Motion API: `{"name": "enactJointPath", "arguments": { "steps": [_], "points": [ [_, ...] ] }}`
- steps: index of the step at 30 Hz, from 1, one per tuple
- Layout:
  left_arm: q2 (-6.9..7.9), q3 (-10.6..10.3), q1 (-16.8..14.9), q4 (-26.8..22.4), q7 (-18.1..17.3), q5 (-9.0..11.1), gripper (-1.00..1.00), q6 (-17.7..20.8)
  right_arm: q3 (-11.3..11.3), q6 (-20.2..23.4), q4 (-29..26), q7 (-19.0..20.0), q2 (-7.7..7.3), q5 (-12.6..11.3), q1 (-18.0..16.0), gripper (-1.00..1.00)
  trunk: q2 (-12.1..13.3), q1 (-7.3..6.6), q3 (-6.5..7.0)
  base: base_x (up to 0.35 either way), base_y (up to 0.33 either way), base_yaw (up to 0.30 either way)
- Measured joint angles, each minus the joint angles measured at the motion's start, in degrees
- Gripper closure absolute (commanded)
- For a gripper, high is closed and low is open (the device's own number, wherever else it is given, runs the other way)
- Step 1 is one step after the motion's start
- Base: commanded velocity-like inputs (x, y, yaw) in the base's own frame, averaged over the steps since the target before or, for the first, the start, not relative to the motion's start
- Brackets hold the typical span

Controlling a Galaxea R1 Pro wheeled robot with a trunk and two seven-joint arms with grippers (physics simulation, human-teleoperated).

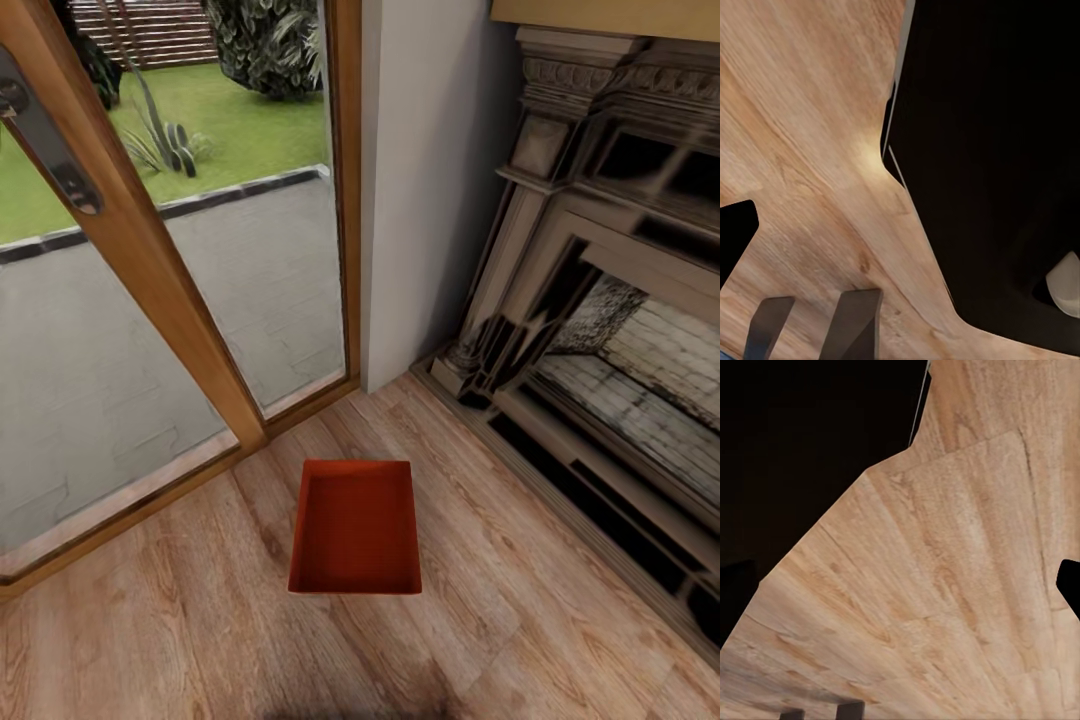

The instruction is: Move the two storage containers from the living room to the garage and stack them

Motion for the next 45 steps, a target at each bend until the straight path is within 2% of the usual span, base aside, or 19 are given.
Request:
{"name": "enactJointPath", "arguments": {
  "steps": [45],
  "points": [
    [-0.08,0.13,0.0,0.05,0.0,0.25,-1.0,0.0,0.0,0.0,-0.02,0.13,-0.03,0.0,0.0,-1.0,0.0,0.0,0.0,0.0,0.023,0.0]
  ]
}}
